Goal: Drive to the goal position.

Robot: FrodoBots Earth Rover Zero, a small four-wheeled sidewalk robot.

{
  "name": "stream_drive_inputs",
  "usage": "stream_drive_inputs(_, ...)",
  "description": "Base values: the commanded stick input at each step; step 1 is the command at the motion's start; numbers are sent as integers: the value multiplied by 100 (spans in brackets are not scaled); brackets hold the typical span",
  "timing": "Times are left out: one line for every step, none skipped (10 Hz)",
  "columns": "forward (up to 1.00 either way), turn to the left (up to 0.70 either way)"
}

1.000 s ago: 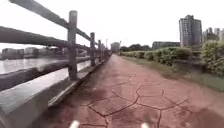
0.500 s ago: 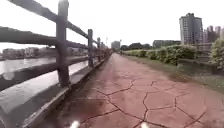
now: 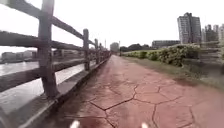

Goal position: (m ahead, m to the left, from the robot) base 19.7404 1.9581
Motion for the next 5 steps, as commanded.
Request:
stream_drive_inputs(70,0)
stream_drive_inputs(70,0)
stream_drive_inputs(70,0)
stream_drive_inputs(70,0)
stream_drive_inputs(70,0)
